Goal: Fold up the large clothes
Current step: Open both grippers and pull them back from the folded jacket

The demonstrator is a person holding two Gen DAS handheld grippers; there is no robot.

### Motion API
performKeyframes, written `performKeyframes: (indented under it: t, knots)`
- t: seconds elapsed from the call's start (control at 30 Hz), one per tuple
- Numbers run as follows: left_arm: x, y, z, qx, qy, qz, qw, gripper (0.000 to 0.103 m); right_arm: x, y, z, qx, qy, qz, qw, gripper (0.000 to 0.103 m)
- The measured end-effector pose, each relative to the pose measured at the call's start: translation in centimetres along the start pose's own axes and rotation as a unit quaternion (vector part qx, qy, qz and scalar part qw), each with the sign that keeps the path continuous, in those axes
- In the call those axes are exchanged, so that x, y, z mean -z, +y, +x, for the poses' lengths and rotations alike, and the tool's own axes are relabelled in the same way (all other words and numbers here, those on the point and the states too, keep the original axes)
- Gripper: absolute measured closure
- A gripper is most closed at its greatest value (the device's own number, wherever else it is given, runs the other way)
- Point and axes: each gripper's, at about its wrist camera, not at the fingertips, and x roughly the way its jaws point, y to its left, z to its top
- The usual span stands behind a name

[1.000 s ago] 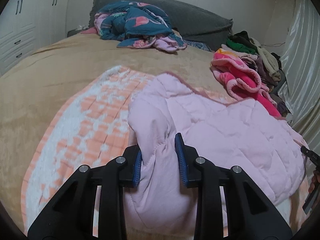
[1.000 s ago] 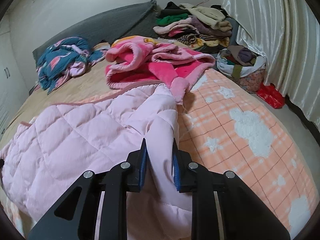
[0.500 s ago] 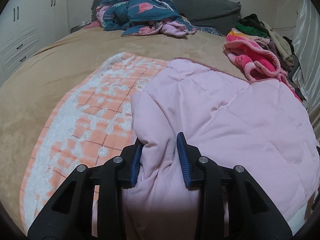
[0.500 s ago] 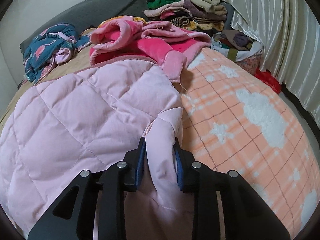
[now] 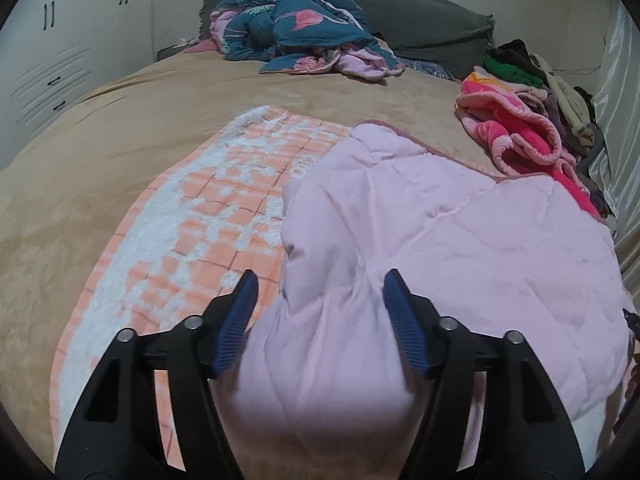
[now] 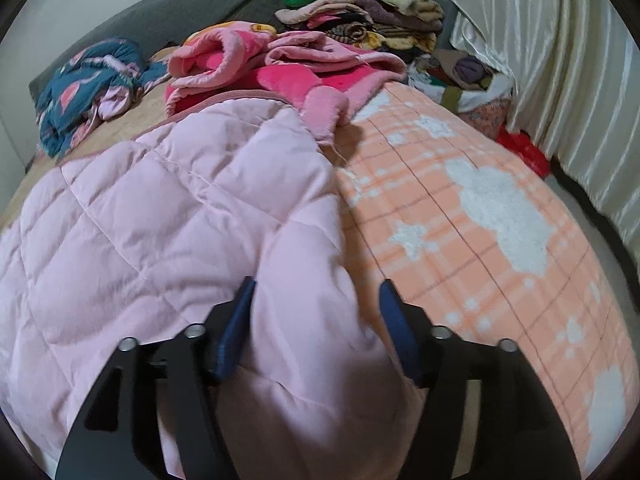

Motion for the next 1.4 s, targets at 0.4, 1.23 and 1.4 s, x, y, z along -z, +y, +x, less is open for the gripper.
performKeyframes:
  t: [0.4, 1.23, 1.4]
  knots:
    - [1.7, -0.2, -5.5, 0.014, -0.021, -0.024, 0.9994, 0.010, 3.0, -2.3, -5.7, -0.066, -0.026, 0.031, 0.997, 0.008]
    - [4.6, -1.7, -11.5, 0.017, -0.060, -0.009, 0.9980, 0.009, 6.9, -2.7, -18.1, -0.138, -0.130, 0.017, 0.982, 0.004]
    - [6.6, -1.6, -8.4, 0.049, -0.001, -0.040, 0.9980, 0.009, 7.8, -3.1, -17.5, -0.118, -0.122, 0.027, 0.985, 0.004]
